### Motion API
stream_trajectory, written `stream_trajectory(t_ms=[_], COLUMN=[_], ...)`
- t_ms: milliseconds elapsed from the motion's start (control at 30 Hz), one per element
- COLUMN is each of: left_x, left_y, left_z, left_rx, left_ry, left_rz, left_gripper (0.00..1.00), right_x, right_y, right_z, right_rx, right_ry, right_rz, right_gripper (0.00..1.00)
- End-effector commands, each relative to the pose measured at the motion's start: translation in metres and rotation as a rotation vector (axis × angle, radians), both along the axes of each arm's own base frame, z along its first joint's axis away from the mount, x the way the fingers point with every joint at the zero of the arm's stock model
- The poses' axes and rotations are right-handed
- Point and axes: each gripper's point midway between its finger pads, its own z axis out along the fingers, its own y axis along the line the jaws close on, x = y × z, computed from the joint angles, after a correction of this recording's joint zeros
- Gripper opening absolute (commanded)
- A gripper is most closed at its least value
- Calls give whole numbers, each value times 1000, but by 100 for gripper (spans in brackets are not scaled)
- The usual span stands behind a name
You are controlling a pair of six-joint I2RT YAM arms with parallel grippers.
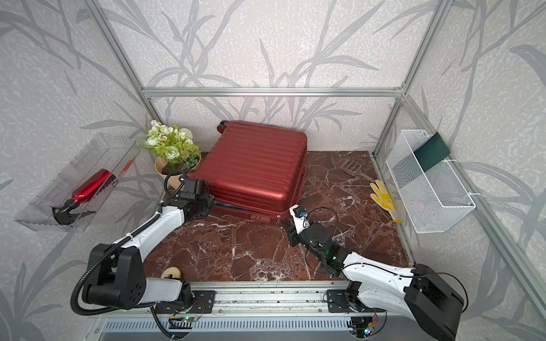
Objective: Open the suitcase zippers
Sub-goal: Unzip the zipper on the suitcase.
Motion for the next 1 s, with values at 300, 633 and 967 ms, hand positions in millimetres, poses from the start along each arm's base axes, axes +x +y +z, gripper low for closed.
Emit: stream_trajectory(t_ms=[300,633,967], left_x=[-3,-2,-2], left_y=[11,10,11], left_z=[-9,-12,-14], left_rx=[45,39,37], left_ry=[12,14,16], left_rz=[3,1,4], left_gripper=[0,0,0], right_x=[13,29,38], right_y=[31,43,46], right_z=[-14,-16,-7], right_rx=[152,215,280], right_ry=[66,92,82], right_rz=[23,27,15], right_gripper=[48,46,30])
